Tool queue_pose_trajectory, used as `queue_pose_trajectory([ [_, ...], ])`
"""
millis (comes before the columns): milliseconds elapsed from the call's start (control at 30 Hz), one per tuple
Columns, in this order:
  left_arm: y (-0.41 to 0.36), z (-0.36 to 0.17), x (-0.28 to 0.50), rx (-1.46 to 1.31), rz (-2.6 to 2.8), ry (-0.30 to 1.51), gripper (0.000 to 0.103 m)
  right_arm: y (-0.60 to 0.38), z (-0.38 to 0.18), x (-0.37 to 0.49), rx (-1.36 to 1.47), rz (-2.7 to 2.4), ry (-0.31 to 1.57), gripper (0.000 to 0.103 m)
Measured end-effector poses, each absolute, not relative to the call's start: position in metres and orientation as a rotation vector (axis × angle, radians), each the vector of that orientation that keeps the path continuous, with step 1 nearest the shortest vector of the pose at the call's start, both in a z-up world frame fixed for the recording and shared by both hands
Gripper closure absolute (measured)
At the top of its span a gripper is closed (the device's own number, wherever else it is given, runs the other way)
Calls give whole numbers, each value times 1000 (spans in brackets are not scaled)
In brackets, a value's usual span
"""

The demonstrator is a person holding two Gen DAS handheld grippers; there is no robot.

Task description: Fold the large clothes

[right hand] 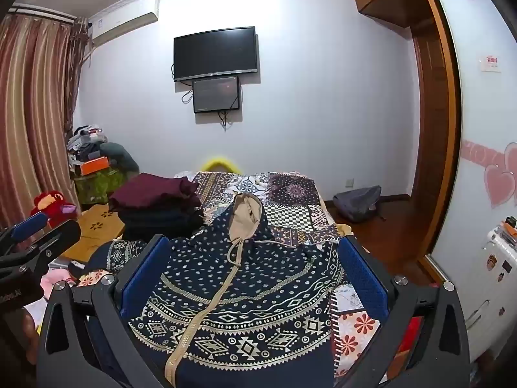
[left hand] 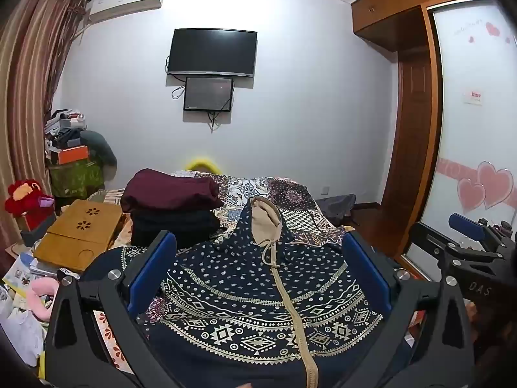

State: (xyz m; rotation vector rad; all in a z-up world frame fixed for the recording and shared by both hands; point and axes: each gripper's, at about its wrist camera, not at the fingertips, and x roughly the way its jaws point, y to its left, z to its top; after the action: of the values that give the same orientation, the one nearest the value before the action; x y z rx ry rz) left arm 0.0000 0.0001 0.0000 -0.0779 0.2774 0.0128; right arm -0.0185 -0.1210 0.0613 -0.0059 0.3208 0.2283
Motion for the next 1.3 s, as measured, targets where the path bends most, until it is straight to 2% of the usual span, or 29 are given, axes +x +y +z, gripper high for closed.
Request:
queue_pose_trajectory([
  [1300, 10, -9, 3, -101, 33, 298, 0, -102, 52, -21, -27, 242, 334, 0],
])
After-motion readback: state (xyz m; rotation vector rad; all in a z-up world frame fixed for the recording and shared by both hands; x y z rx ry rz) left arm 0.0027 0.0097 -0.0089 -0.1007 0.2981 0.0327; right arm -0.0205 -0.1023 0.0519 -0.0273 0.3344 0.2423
